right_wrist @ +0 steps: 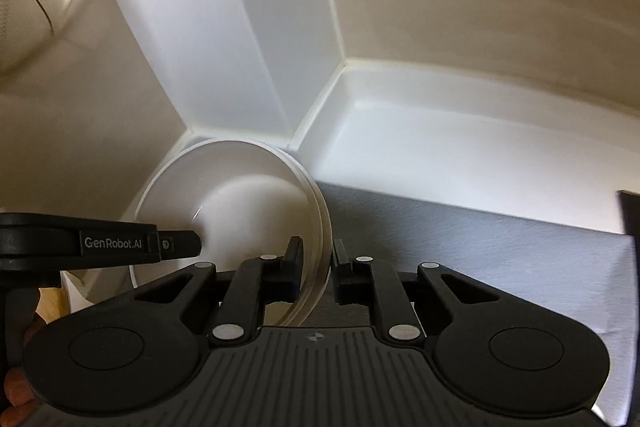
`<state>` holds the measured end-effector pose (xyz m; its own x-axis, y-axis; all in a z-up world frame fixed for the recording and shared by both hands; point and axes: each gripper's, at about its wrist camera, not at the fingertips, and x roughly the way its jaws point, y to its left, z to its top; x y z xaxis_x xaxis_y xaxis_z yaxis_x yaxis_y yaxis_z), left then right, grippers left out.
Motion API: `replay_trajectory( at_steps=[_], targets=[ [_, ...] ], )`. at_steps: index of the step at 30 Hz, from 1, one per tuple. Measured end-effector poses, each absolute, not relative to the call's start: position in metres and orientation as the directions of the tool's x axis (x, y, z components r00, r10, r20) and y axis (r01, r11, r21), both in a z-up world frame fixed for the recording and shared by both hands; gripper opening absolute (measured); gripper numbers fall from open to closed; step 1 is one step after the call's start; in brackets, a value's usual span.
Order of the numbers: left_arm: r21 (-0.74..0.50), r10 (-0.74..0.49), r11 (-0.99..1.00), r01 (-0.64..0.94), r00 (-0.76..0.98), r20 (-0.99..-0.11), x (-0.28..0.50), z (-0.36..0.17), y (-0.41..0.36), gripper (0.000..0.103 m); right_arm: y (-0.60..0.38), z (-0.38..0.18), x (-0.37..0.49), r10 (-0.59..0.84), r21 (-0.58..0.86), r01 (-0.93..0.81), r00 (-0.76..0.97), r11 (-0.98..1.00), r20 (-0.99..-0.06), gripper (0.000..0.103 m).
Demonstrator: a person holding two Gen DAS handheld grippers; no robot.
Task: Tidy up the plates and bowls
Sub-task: 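Close both grippers on the cream bowl rim, then carry the cream bowl with both grippers onto the white oval plate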
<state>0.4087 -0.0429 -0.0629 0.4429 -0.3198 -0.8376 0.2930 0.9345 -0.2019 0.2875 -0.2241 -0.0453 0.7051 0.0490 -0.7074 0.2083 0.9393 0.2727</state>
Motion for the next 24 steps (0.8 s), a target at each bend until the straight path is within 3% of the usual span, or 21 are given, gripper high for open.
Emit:
replay_trajectory(
  at_steps=[13, 24],
  targets=[
    [-0.256, -0.469, 0.811, 0.525, 0.323, -0.822, 0.31, -0.047, -0.105, 0.014, -0.268, -0.015, 0.168, -0.091, 0.226, 0.338, 0.712, 0.914, -0.696, 0.016],
    [-0.227, -0.437, 0.74, 0.634, 0.196, -0.878, 0.25, -0.088, -0.143, 0.014, -0.281, -0.046, 0.09, -0.117, 0.225, 0.441, 0.624, 0.869, -0.772, 0.016]
  ],
)
